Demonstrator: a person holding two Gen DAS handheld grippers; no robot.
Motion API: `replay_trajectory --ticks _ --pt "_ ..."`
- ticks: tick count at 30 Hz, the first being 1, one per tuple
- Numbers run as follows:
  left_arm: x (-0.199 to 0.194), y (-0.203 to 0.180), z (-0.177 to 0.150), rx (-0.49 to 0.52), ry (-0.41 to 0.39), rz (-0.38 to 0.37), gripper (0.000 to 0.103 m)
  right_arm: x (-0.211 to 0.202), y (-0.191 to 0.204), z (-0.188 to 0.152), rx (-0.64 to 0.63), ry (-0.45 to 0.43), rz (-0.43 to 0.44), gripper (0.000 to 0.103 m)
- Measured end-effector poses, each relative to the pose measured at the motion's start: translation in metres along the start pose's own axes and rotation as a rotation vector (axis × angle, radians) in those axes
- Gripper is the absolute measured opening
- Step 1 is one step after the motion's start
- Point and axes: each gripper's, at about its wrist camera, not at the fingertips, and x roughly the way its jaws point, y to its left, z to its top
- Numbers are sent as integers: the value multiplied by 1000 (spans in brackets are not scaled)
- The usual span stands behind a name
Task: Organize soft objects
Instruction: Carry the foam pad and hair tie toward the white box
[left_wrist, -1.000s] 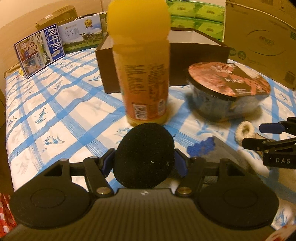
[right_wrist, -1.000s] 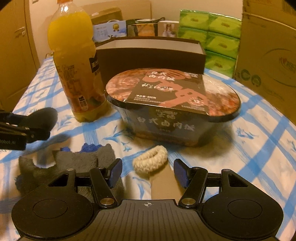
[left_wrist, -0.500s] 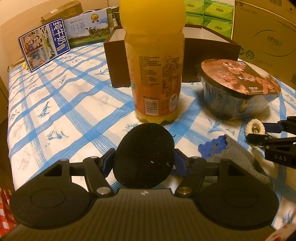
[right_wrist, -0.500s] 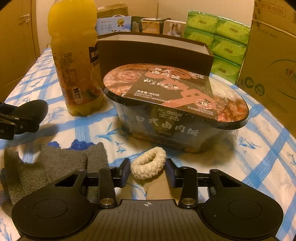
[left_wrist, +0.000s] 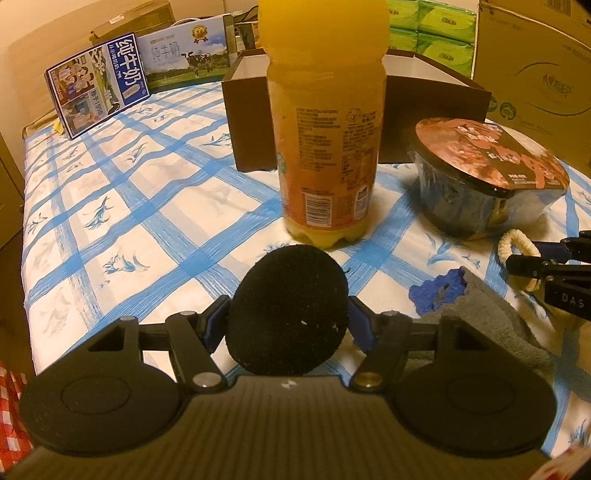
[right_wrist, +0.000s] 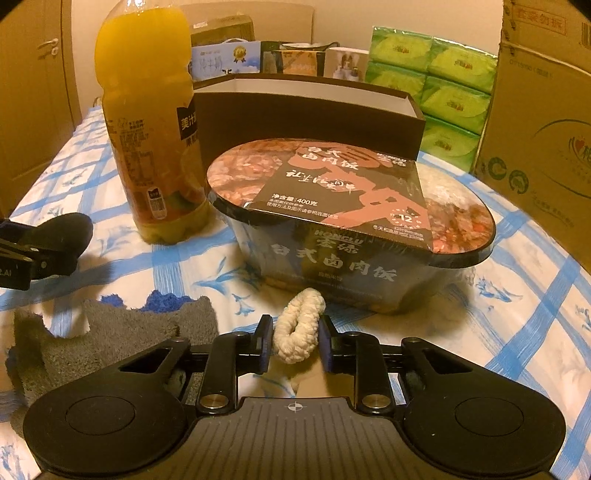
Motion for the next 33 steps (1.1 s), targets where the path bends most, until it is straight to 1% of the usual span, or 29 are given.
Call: replay_trajectory --ticks 8,13,25,33 --pt "-1 2 0 -8 -3 4 65 -6 -1 2 8 -18 8 23" --pt "-2 5 0 -11 -6 8 65 -14 0 3 12 -32 29 22" --pt "-9 15 -1 8 -23 27 65 -42 -1 8 57 -53 125 21" --pt "-15 34 5 29 -44 55 65 -61 -1 24 59 -83 198 21"
